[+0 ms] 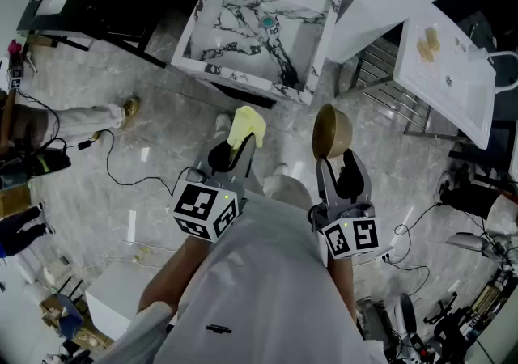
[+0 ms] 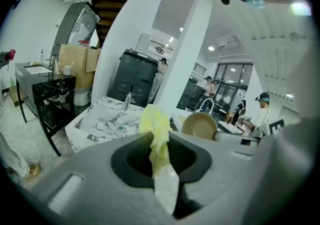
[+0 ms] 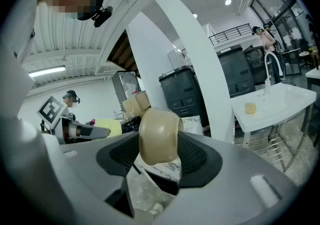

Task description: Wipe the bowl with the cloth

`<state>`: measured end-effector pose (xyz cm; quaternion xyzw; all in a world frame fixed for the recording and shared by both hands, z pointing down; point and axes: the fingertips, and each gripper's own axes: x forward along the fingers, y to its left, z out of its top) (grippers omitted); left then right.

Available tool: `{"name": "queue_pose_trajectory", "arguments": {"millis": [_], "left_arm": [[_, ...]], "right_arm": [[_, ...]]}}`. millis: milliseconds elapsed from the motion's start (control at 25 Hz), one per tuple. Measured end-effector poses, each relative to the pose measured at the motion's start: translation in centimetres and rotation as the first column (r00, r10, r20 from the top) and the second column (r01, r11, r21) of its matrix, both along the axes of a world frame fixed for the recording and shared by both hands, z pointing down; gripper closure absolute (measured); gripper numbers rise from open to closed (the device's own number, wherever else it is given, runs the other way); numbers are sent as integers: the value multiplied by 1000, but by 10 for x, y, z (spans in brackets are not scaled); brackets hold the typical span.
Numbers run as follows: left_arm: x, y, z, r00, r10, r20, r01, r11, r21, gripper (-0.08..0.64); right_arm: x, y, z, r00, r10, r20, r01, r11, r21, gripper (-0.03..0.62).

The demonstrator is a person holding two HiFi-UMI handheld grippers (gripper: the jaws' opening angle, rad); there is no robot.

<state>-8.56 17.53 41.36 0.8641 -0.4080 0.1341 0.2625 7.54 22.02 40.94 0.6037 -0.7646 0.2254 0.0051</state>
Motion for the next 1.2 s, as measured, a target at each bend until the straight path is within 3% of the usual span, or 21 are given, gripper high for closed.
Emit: {"name": "queue_pose_trajectory", "arguments": {"millis": [280,880,1200], "left_arm": [[28,89,-15,999,-4,-36,4,1000,-4,499],[-10,167,-25,997,-20,-70,22,999,29,499],[-52,185,-25,993,-66,-102,70,997,38,499]], "right_arm": [[19,75,1,999,-18,47,18,1000,-17,344],[-45,155,-16,992,-108,60,106,994,32,344],[-60,154,-16,995,-92,50,90,995,37,344]]}}
